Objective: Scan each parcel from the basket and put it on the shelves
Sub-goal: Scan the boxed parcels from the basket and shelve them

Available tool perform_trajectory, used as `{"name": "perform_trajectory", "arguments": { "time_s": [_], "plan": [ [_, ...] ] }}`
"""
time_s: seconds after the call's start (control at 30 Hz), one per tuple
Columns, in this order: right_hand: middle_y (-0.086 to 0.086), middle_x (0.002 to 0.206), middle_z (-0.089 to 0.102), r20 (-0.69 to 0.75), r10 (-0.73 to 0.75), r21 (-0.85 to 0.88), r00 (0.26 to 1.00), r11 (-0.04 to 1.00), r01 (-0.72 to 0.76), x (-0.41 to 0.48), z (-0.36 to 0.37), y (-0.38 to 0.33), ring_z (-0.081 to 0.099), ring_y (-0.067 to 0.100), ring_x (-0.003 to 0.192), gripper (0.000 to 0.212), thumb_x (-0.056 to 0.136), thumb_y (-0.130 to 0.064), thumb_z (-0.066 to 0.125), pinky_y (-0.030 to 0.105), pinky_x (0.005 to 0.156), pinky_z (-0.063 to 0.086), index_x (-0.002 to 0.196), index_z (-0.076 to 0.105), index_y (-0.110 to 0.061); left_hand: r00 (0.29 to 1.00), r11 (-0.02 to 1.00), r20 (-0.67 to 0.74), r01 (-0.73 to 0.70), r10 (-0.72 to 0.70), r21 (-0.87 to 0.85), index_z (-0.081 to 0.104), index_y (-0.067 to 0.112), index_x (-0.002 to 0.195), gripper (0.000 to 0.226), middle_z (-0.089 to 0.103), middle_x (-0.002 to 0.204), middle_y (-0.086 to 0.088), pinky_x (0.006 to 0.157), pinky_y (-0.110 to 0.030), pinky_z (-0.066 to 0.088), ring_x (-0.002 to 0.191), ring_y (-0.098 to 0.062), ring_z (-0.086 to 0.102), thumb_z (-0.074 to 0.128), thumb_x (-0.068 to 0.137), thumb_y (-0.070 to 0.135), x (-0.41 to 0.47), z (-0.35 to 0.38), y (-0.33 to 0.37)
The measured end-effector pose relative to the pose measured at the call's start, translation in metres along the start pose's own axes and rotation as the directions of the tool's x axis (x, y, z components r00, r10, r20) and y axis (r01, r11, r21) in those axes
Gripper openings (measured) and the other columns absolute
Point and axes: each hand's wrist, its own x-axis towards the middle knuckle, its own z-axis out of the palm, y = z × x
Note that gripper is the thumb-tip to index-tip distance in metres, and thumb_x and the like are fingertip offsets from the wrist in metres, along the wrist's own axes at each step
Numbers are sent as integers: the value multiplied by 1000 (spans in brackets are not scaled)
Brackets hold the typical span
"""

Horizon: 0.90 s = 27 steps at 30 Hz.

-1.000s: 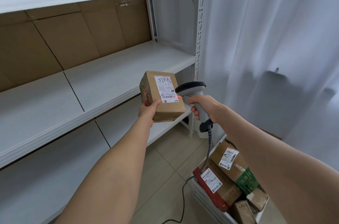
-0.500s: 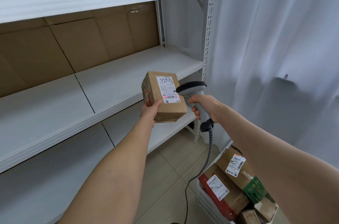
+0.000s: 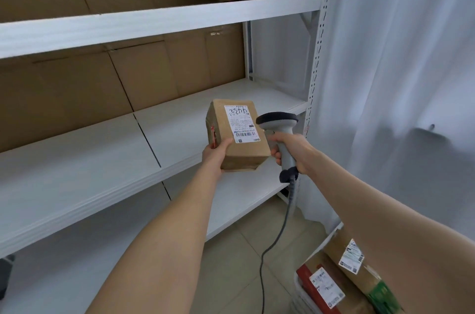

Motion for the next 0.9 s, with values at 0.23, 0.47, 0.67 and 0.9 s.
{"name": "perform_trajectory", "arguments": {
  "time_s": [0.23,0.47,0.67,0.9],
  "plan": [
    [9,67,64,-102,-3,204,995,979,24,27,28,-2,55,16,50,19,88,-15,69,27,51,51,98,59,-2,925,870,268,354,-271,-343,59,19,114,60,61,111,-15,71,-38,52,99,-35,58,62,73,63,7,-57,26],
    [11,96,62,-24,8,182,1000,983,-4,66,70,-5,63,25,77,27,87,-24,73,40,74,56,104,57,-11,928,859,258,351,-268,-372,62,18,115,62,65,107,-15,73,-36,51,97,-38,58,55,75,65,22,-104,32],
    [11,114,59,85,33,123,996,991,-44,103,115,-15,61,33,105,43,87,-32,73,47,85,55,118,50,-14,976,972,-56,201,-209,-121,57,24,103,54,61,103,-9,80,-41,48,99,-27,58,73,64,57,35,-123,67],
    [14,125,57,251,76,87,965,991,-101,140,157,-21,60,34,109,49,88,-32,71,49,89,54,126,49,-11,952,978,-237,164,-191,-128,54,19,98,48,56,104,-13,62,-44,54,90,-32,59,75,69,51,43,-149,84]
  ]
}}
